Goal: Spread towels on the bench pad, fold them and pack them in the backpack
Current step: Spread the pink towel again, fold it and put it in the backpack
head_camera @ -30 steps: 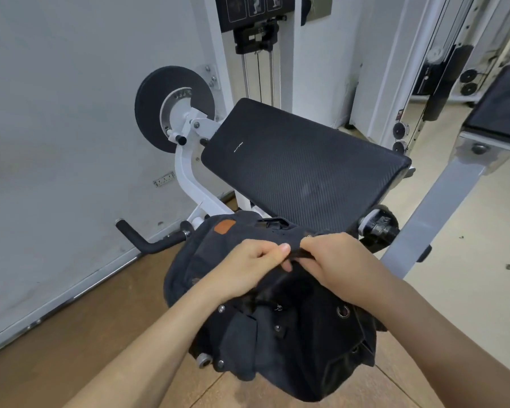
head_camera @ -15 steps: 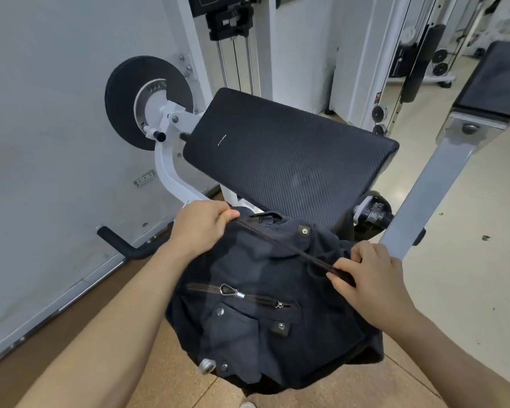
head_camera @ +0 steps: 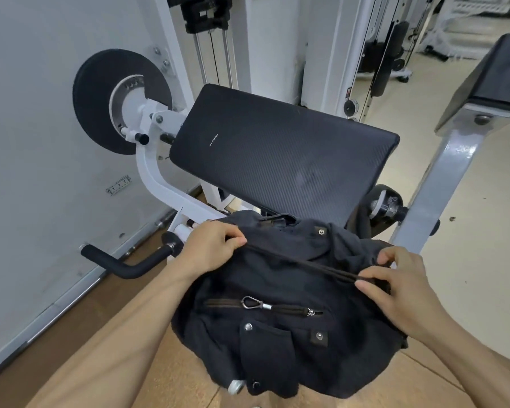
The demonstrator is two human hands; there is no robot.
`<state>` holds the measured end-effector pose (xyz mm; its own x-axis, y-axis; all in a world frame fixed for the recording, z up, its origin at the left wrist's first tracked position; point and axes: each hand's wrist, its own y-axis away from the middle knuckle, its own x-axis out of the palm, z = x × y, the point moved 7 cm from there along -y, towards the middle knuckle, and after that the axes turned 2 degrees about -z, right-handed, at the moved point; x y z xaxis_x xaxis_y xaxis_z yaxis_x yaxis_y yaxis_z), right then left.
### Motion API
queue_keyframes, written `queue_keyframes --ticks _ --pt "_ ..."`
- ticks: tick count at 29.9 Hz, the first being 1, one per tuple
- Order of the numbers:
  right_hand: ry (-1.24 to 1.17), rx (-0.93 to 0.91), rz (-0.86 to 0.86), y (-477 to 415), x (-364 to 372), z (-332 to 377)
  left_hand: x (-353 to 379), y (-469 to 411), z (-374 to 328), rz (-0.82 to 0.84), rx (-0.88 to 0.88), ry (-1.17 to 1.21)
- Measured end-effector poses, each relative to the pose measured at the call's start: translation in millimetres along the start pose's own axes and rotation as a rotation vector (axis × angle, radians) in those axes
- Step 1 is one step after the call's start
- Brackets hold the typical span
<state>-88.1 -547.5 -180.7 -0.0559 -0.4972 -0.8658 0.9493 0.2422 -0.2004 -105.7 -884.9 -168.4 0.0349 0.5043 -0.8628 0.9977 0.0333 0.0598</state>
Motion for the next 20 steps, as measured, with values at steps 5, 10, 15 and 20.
queue_keyframes --ticks 5,10,15,20 --pt "0.139 -0.087 -0.002 11.8 6.6 20.9 -15.4 -9.9 4.7 -0.178 0.21 -0.373" --pt "-0.123 0.024 0.155 4.1 1.6 17.6 8.3 -18.5 2.2 -0.192 0.132 -0.375" --pt "-0.761 0.474 0.072 10.9 -27.3 -32.9 22.6 18.7 -65.2 -0.282 0.156 -0.1" --pt "-0.825 0.912 0.375 59.5 30.9 -130.9 98.1 89.9 -160.4 -0.065 0.0 0.228"
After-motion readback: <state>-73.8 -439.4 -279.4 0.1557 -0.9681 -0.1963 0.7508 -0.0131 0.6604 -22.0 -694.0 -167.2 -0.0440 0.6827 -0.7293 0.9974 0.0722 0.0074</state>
